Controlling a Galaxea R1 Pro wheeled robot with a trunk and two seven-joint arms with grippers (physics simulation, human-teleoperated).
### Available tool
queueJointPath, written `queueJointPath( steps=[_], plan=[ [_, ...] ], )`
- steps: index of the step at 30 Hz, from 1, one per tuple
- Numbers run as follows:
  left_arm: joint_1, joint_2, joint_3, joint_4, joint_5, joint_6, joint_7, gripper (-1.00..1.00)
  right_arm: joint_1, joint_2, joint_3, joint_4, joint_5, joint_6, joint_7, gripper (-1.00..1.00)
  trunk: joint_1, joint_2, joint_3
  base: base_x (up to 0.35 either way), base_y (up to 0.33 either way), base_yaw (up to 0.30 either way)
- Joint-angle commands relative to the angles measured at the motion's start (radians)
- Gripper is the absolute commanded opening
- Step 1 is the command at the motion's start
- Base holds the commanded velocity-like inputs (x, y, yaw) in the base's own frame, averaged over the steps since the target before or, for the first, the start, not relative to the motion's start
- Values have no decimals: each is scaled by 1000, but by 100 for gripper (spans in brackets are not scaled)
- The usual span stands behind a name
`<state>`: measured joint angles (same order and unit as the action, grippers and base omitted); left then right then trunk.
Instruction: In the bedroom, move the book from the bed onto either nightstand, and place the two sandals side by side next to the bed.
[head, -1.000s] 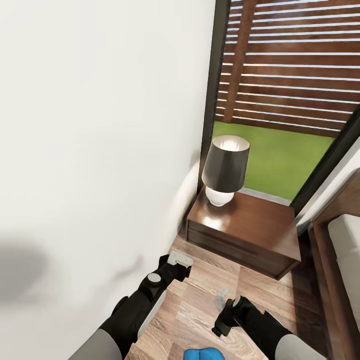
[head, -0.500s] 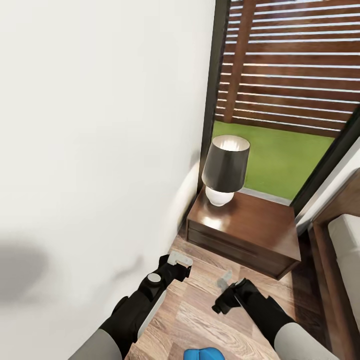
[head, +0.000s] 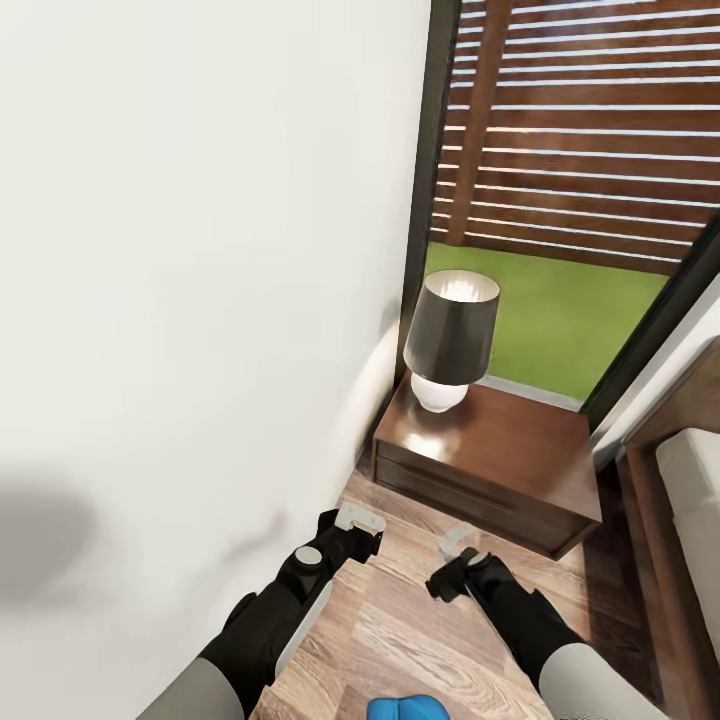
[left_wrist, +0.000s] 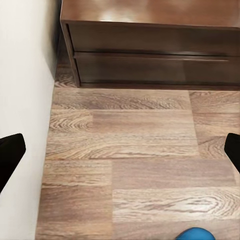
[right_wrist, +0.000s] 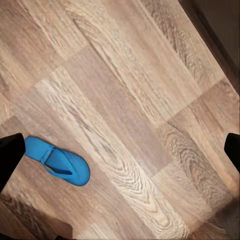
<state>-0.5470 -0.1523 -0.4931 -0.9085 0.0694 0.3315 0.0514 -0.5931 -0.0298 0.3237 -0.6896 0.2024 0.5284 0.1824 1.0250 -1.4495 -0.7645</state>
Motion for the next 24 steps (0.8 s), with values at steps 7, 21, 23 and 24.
queueJointPath(
  steps=[7,21,23,24],
  plan=[
    [-1,0,-2,-1,7,5,6,100,-3,45,-45,96,12,-94,-64,100,0,0,-1,0,0,0],
    [-1,0,-2,-1,7,5,5,100,-21,66,-58,187,10,-248,-78,100,0,0,-1,0,0,0],
    [-1,1,-2,-2,7,5,5,100,-21,67,-57,188,10,-251,-77,100,0,0,-1,0,0,0],
    [-1,1,-2,-2,7,5,5,100,-21,67,-57,189,10,-253,-76,100,0,0,-1,0,0,0]
  ],
)
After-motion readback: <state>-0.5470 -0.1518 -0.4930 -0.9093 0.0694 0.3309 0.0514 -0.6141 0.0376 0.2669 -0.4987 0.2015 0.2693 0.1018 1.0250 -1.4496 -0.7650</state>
